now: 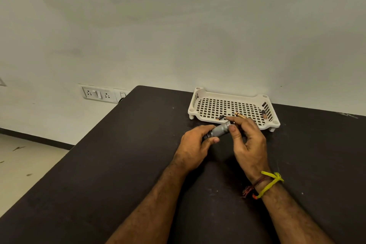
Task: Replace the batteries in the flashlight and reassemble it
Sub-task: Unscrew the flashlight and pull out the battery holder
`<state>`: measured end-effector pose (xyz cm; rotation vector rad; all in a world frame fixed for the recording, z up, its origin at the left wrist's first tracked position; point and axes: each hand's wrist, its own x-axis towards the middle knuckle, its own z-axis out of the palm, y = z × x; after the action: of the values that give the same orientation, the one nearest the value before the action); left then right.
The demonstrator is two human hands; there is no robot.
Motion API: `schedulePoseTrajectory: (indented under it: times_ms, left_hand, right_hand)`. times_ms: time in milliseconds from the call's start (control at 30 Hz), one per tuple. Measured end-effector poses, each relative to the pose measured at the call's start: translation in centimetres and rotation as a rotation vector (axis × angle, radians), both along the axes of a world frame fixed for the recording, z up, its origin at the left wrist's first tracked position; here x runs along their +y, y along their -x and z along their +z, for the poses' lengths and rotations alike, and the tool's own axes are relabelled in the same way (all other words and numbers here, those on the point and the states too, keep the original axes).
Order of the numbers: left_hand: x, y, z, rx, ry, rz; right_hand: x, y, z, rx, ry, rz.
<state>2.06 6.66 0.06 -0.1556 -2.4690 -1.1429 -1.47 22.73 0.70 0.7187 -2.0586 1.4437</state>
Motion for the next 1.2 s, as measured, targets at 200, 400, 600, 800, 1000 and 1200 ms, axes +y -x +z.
schedulePoseTrajectory:
  times_ms: [200,400,600,800,1000,1200]
  left_hand:
    - [0.1,0.1,-0.1,-0.024,0.012,0.004]
    - [0.1,0.1,-0.2,0.014,-0.015,0.03]
    - [0.1,0.2,-0.1,0.002,-0.003,0.053]
    - [0.1,0.3,0.0,-0.025,0.038,0.054]
    - [0.2,0.1,0.1,-0.029,0.057,0.056]
    - [0.1,0.4,-0.1,-0.033,0.04,0.071]
  right_hand:
    - [-0.1,0.1,-0.2,-0.079,0.057,-0.004]
    - [-0.1,0.2,-0.5,-0.071,0.088,0.002]
    - [0.2,0.5,-0.5,-0.041,0.059,0.055]
    - [0.3,0.6,-0.4,-0.112,0.034,0.044]
    - [0.1,0.2,-0.5,-0.15,0.058,-0.022]
    - [1.0,0.1,-0.1,-0.107,-0.019,0.046]
